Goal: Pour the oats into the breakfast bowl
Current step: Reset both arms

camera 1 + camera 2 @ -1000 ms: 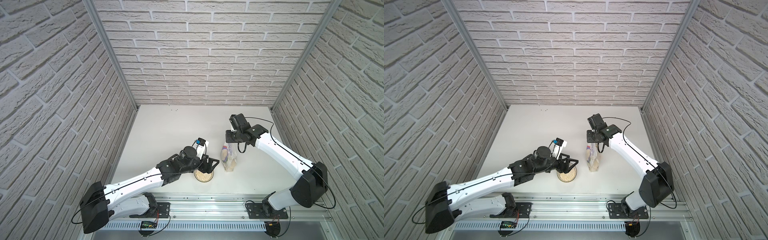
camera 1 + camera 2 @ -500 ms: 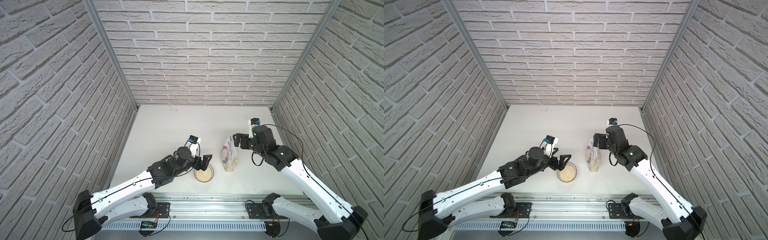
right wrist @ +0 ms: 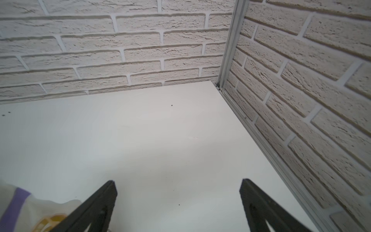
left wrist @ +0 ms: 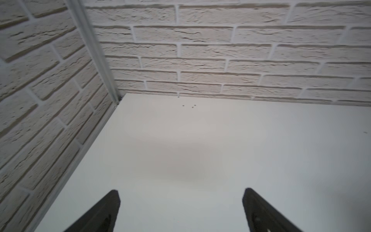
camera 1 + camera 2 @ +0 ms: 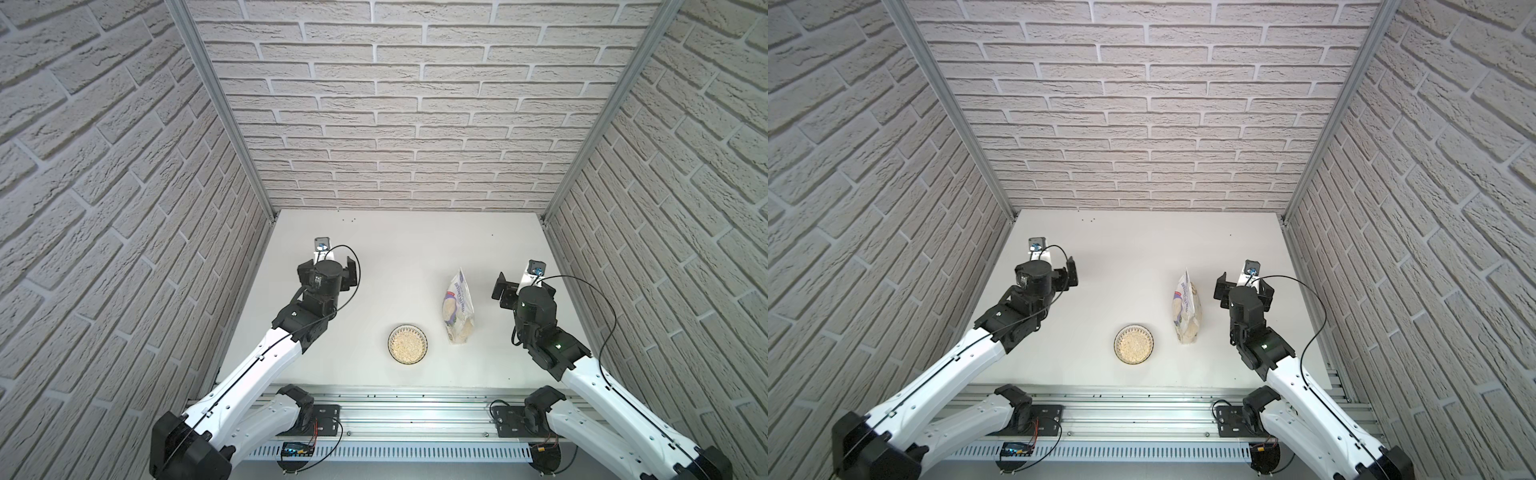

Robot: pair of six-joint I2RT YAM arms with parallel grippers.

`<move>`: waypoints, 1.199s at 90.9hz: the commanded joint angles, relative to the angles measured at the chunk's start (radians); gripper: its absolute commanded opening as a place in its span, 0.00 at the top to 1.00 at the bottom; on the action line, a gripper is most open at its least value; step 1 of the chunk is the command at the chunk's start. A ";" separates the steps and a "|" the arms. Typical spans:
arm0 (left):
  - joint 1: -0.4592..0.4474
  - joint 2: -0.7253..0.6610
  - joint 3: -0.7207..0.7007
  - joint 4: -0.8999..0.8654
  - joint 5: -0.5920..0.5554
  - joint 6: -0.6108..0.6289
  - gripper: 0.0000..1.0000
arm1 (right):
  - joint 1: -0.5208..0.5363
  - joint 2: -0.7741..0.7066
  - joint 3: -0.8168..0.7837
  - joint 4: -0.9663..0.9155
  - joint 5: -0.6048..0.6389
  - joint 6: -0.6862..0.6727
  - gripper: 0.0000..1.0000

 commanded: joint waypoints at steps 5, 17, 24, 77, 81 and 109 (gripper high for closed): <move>0.124 0.059 -0.062 0.096 -0.022 0.021 0.02 | -0.115 0.106 -0.047 0.279 -0.139 -0.128 0.01; 0.219 0.113 -0.154 0.197 -0.037 0.040 0.02 | -0.239 0.199 -0.121 0.445 -0.263 -0.150 0.01; 0.262 0.138 -0.196 0.241 -0.021 0.065 0.02 | -0.301 0.272 -0.157 0.523 -0.306 -0.133 0.01; 0.408 0.404 -0.353 0.784 0.228 0.138 0.02 | -0.326 0.466 -0.200 0.676 -0.480 -0.228 0.01; 0.413 0.427 -0.345 0.799 0.235 0.145 0.02 | -0.329 0.469 -0.212 0.705 -0.504 -0.216 0.01; 0.456 0.553 -0.418 1.049 0.409 0.170 0.02 | -0.352 0.709 -0.197 0.944 -0.542 -0.158 0.01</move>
